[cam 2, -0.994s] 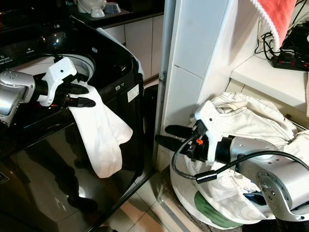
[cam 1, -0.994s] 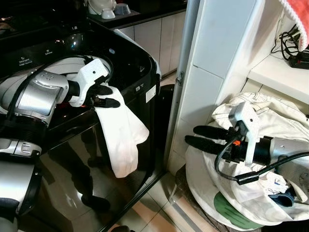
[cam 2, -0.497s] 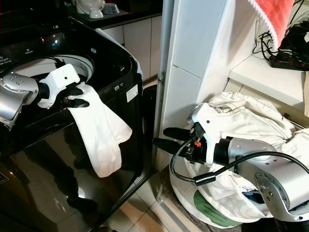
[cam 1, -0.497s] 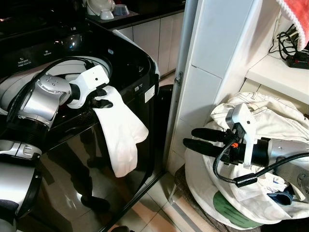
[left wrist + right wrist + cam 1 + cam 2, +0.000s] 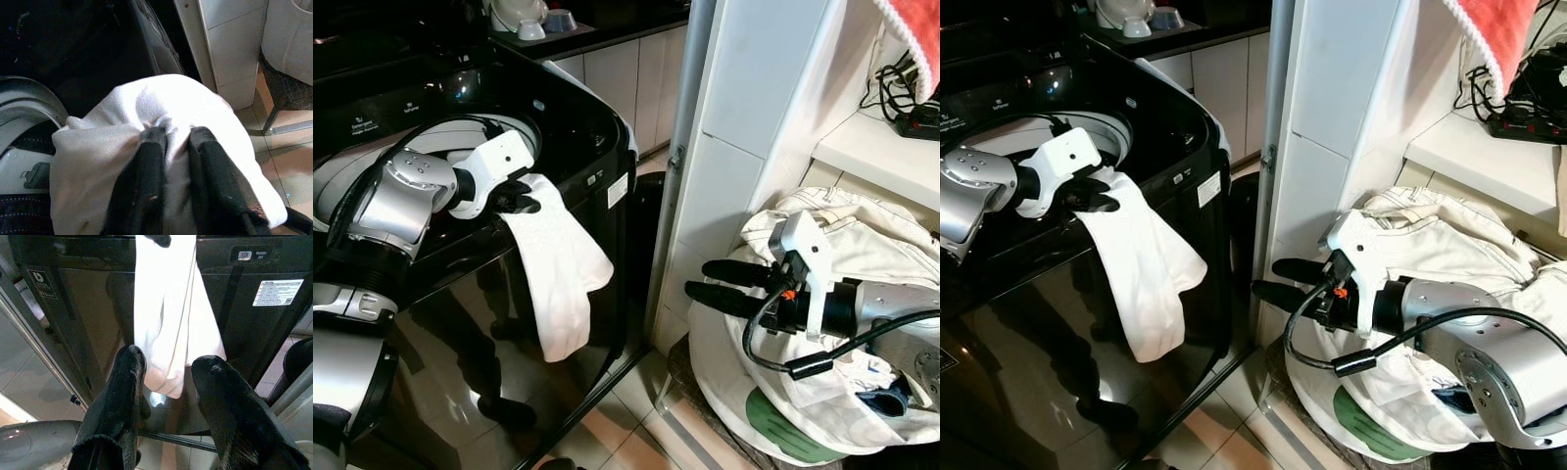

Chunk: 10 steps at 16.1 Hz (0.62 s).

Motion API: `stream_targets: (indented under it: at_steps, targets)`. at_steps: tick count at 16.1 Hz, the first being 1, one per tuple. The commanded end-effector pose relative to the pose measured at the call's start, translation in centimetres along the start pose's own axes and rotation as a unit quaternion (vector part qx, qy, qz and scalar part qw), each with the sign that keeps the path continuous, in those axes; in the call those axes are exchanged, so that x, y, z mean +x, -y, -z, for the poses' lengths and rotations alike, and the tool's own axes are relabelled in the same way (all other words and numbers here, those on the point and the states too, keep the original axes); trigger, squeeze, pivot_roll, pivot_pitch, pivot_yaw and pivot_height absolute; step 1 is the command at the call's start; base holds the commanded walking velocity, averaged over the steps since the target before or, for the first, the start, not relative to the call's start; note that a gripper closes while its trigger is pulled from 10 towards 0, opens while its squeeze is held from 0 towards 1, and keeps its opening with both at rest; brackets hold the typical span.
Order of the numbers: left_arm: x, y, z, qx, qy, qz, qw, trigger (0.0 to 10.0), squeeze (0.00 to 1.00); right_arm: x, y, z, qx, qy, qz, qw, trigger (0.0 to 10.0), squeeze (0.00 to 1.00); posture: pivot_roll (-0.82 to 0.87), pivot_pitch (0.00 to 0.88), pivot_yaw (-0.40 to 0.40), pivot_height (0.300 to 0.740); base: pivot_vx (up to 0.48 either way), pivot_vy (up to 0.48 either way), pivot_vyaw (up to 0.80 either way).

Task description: Clothes washing

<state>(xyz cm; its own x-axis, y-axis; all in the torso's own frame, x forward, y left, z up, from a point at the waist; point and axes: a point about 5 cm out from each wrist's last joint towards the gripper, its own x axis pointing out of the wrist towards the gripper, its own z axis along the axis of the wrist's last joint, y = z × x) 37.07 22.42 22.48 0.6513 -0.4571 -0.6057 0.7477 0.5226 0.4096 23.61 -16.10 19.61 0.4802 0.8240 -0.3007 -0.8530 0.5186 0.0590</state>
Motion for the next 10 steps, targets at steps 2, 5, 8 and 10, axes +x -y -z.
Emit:
stream_targets:
  at_steps: [2, 5, 8, 10]
  targets:
    - [-0.9, -1.1, 0.2, -0.012, -0.007, -0.032, 0.999, 0.0, 0.0, -0.1, 0.0, -0.2, -0.01, -0.002, 0.001, 1.0, 10.0, 0.0, -0.01, 0.0, 0.01, 0.74, 0.0, 0.0, 0.0]
    - [-2.5, -3.5, -1.1, -0.004, 0.006, -0.105, 0.994, 0.0, 0.0, -0.1, 0.1, -0.2, -0.012, -0.001, 0.003, 1.0, 10.0, 0.0, -0.01, 0.0, 0.01, 0.74, 0.0, 0.0, 0.0]
    - [-4.8, -6.3, -2.8, 0.032, -0.001, -0.213, 0.977, 0.0, 0.0, 0.0, 0.2, -0.3, -0.014, 0.0, 0.004, 1.0, 10.0, 0.0, -0.01, 0.0, 0.011, 0.74, 0.0, 0.0, 0.0]
    - [-7.9, -9.1, -3.9, 0.101, -0.045, -0.363, 0.925, 0.0, 0.0, 0.0, 0.3, -0.5, -0.017, 0.003, 0.006, 1.0, 10.0, 0.0, -0.01, 0.0, 0.01, 0.74, 0.0, 0.0, 0.0]
